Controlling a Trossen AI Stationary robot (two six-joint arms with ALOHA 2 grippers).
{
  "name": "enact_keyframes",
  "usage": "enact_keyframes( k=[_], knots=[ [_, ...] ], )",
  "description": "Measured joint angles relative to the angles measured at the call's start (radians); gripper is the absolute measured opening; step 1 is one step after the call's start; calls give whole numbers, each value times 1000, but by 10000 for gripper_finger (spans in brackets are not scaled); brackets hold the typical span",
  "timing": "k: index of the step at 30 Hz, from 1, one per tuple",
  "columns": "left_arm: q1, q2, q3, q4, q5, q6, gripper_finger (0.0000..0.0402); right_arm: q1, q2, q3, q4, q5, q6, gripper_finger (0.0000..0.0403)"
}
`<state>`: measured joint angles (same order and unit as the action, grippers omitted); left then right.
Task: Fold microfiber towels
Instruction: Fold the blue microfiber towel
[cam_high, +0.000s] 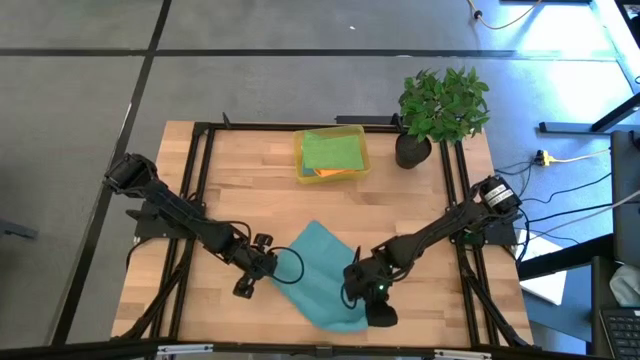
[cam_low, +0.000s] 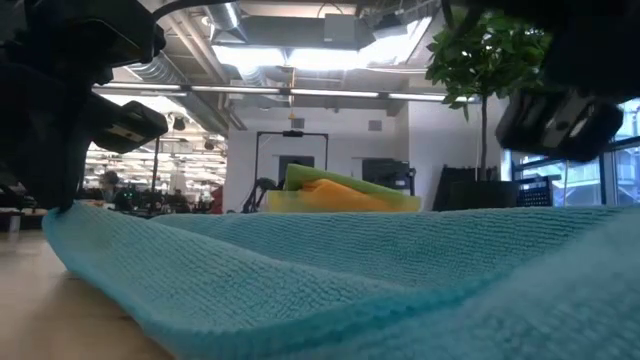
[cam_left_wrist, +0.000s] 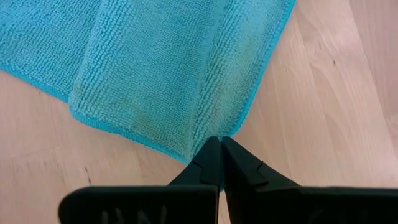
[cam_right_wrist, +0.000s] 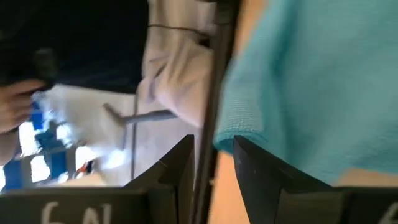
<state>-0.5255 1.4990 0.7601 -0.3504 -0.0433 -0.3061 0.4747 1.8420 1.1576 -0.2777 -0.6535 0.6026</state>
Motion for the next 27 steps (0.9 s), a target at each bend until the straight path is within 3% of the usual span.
enact_keyframes(
  k=[7, 18, 27],
  knots=[
    [0, 0, 0, 3, 0, -2, 0, 0, 0, -42, -30, 107, 125, 113],
    [0, 0, 0, 3, 0, -25, 0, 8, -31, -51, -58, 73, 174, 113],
    [0, 0, 0, 4, 0, -25, 0, 69, -119, -70, -12, 290, 154, 114]
  ],
)
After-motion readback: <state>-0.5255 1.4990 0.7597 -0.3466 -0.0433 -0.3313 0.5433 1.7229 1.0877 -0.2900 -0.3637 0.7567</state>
